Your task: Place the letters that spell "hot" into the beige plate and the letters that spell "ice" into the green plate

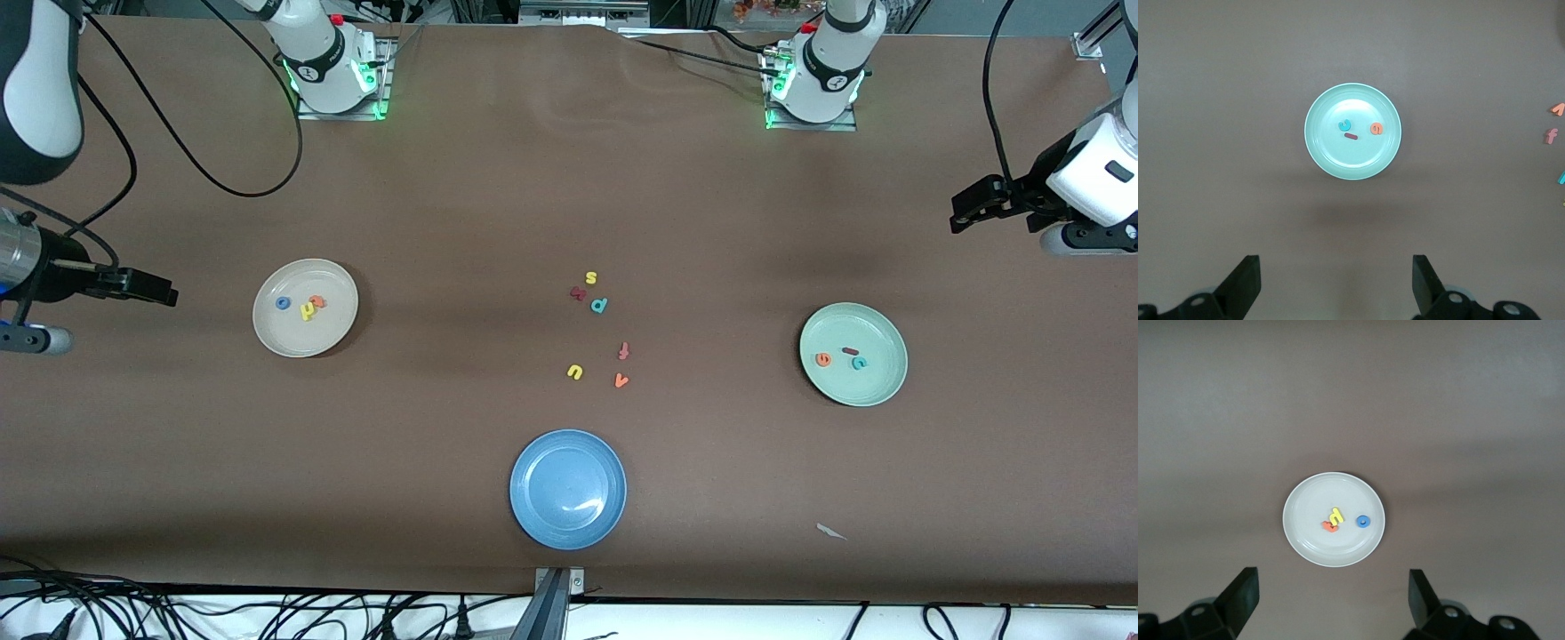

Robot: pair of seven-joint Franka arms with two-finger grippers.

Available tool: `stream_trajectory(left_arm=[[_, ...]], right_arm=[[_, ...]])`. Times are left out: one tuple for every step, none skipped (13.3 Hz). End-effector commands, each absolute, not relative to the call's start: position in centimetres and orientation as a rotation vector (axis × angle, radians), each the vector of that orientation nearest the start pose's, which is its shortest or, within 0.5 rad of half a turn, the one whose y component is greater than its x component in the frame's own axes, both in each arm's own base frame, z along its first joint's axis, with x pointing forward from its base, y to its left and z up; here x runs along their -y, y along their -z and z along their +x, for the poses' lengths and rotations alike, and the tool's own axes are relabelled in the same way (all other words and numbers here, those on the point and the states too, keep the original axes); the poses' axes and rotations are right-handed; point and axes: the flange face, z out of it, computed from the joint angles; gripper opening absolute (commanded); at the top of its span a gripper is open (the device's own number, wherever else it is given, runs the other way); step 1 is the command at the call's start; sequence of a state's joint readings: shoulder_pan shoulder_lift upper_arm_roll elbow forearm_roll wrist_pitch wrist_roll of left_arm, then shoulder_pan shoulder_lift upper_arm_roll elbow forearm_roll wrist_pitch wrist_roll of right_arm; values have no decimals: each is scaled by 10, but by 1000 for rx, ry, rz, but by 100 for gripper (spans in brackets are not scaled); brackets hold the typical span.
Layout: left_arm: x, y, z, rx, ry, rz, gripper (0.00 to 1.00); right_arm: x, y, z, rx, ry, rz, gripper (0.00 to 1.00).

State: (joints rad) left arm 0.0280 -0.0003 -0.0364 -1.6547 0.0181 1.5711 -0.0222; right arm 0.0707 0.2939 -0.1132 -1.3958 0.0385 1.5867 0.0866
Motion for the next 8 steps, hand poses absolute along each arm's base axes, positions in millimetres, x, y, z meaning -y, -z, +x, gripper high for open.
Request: stream_trajectory(left_arm=[[-3,-585,547,-22,-144,-3136,100],[-3,-585,547,-22,-144,-3136,100],[-3,-585,548,-43,-147,-3136,100],[-3,-584,548,-74,-147,-3137,100],[-4,-584,549,-77,-147,-3135,100],[-5,-584,549,-82,-147,-3133,100],[-7,-584,548,-80,-147,-3131,100],[-10,-585,548,-75,-145,-3133,100]], right_arm=[[3,-521,629,-227,-151,-3136,99],[-3,-521,629,-240,-160,-3150,99],[-3,-522,628,-243,-169,-3150,99],[-3,-526,628,-245,-160,-3150,99],[-4,-526,628,-246,-158,-3143,99],[-5,-529,629,-251,-151,-3139,99],[-4,-532,629,-250,-141,-3142,99],[-4,-533,629,-245,-138,-3145,99]])
